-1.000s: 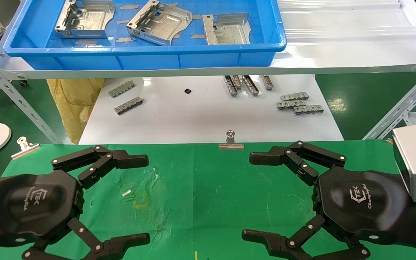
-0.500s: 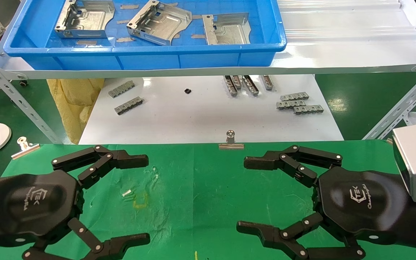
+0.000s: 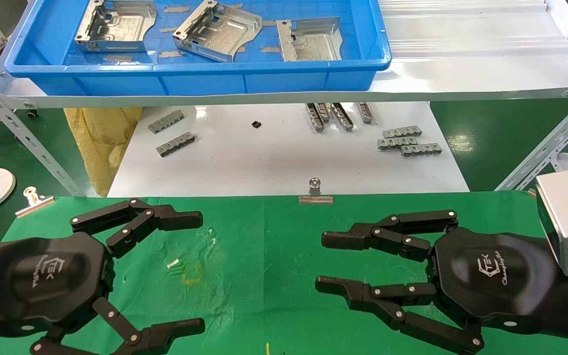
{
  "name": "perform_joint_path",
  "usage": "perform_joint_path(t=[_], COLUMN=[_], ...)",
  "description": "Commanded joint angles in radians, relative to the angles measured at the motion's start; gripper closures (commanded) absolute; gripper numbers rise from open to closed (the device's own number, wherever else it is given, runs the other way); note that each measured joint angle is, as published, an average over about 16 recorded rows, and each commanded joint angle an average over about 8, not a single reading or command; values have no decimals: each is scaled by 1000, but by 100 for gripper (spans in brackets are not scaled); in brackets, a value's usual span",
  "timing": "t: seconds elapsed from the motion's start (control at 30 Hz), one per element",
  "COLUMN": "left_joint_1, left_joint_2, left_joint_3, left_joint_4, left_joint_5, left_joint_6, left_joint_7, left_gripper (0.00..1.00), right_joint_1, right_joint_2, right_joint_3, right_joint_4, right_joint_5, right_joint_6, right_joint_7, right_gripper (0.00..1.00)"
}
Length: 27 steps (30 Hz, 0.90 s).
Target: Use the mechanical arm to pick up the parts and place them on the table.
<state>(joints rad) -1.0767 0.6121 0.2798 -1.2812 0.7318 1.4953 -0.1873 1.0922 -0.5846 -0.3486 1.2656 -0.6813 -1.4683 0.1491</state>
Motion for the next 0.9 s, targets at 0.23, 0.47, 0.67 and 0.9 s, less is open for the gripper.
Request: perform_joint_path(t=[0.23,0.47,0.67,0.9], left_joint_1=[0,0,0,-25], left_joint_2=[0,0,0,1], left_joint_3=[0,0,0,-3], left_joint_4=[0,0,0,0], left_joint_5=[0,0,0,8], left_joint_6=[0,0,0,-15], left_joint_7=[0,0,0,-8], left_gripper=[0,0,0,0], right_joint_1=[0,0,0,0], right_joint_2=[0,0,0,0], right_joint_3=[0,0,0,0], right_joint_4=[0,0,0,0], right_joint_5=[0,0,0,0], right_joint_6=[0,0,0,0], right_joint_7=[0,0,0,0], right_gripper=[100,100,100,100])
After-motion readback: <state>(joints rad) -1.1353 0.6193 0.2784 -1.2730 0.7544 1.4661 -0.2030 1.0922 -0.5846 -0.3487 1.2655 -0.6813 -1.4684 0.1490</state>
